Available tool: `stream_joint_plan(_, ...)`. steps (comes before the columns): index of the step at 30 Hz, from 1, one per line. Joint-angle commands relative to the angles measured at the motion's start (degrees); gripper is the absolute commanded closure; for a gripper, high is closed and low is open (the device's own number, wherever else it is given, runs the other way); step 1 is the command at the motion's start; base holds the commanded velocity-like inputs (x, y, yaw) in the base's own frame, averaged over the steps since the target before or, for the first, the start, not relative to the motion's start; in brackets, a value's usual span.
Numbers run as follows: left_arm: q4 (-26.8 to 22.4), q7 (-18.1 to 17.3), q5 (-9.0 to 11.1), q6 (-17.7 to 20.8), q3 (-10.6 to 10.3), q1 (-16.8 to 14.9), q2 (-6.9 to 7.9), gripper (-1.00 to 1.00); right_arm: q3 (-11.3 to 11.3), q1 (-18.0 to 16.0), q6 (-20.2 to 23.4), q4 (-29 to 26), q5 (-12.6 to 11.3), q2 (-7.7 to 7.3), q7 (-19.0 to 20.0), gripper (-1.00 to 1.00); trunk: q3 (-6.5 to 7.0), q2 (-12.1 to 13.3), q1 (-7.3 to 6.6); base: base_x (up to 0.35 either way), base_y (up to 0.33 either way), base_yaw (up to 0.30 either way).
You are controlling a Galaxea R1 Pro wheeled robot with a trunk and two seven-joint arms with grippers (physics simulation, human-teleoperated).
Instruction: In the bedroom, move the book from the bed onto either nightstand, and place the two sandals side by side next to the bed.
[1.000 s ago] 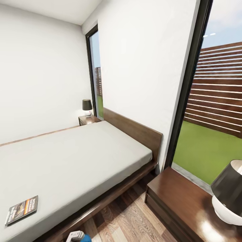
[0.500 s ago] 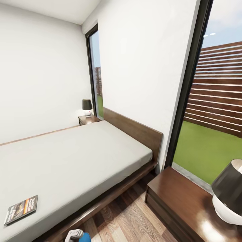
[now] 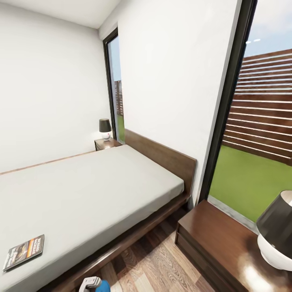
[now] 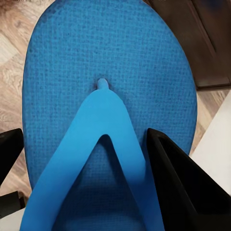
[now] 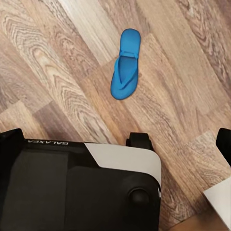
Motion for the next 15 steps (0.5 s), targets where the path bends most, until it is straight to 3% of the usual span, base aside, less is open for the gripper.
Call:
stream_joint_plan(1, -0.11, -0.21, 0.18, 0.44, 0.11, -0.01, 0.01, 1.00, 0.37, -0.01, 0.39, -0.13, -0.08, -0.01, -0.22, -1.00, -0.26, -0.47, 0.23, 0.000, 0.000, 0.000)
stream_joint_plan(15, -0.09, -0.17, 0.24, -0.99, 0.29, -0.01, 0.19, 1.00, 0.37, -0.01, 0.39, -0.13, -0.07, -0.01, -0.22, -1.00, -2.78, -6.08, 3.31, 0.000, 0.000, 0.000)
